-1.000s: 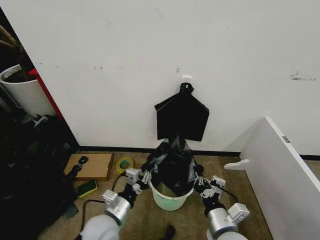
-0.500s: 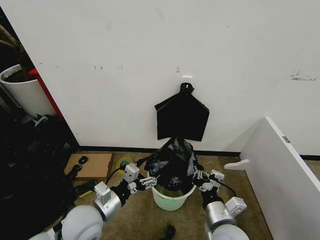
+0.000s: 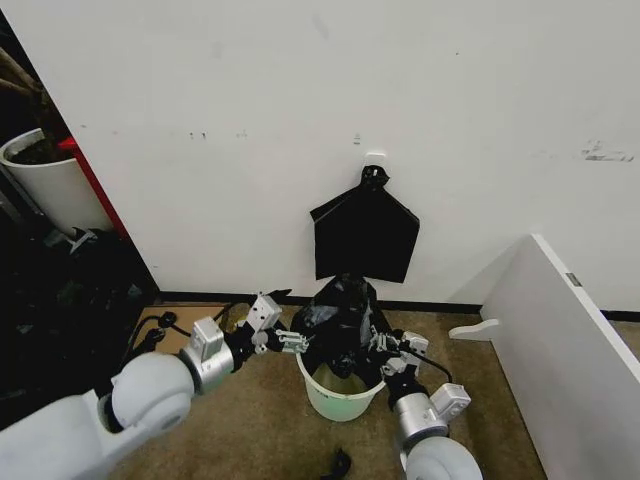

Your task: Place the garbage bag over the trash bin.

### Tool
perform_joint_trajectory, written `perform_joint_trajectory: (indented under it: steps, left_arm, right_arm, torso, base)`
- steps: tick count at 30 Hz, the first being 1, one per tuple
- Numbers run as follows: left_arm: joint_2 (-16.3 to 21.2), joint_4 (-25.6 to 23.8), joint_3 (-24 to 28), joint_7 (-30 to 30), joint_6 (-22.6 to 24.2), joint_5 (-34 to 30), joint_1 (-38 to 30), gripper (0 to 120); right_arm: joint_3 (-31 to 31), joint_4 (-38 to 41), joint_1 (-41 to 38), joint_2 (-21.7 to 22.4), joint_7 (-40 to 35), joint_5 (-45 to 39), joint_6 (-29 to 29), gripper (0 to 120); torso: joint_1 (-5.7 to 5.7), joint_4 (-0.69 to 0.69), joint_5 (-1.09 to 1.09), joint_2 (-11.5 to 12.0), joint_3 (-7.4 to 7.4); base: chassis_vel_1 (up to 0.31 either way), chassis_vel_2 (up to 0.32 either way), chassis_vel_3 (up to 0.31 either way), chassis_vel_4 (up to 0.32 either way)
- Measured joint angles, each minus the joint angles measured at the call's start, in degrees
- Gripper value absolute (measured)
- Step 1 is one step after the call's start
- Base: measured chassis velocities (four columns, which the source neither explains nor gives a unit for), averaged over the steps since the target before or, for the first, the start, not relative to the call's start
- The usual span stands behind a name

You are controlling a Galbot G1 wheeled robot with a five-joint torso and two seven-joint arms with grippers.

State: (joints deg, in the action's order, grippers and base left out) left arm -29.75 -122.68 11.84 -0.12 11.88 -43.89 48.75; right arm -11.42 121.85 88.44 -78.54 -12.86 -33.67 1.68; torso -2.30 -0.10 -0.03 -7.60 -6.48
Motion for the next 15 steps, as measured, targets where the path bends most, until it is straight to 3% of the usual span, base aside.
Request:
perform_joint_trajectory:
  steps: [6, 12, 15]
  left_arm:
    - [-2.57, 3.02, 6.46, -0.44, 0.37, -0.8, -6.72, 98]
    - [-3.67, 3.47, 8.73, -1.41, 0.86, -3.22, -10.95, 98]
    - [-4.8, 3.69, 11.34, -2.62, 4.95, -6.44, -16.16, 98]
  right_arm:
    - [-0.35, 0.59, 0.79, 0.08, 0.04, 0.1, -0.1, 0]
    - [-0.95, 0.96, 1.41, 0.35, 0.15, 0.27, -0.24, 0]
    - [-1.13, 1.02, 1.43, 0.61, 0.2, 0.61, -0.39, 0]
  torso:
    - [0.0, 0.0, 0.0, 0.0, 0.0]
    - [0.0, 0.01, 0.0, 0.0, 0.01]
    - [0.0, 0.02, 0.01, 0.0, 0.01]
  base:
    - [0.0, 0.0, 0.0, 0.0]
    - [0.0, 0.0, 0.0, 0.0]
    - [0.0, 0.0, 0.0, 0.0]
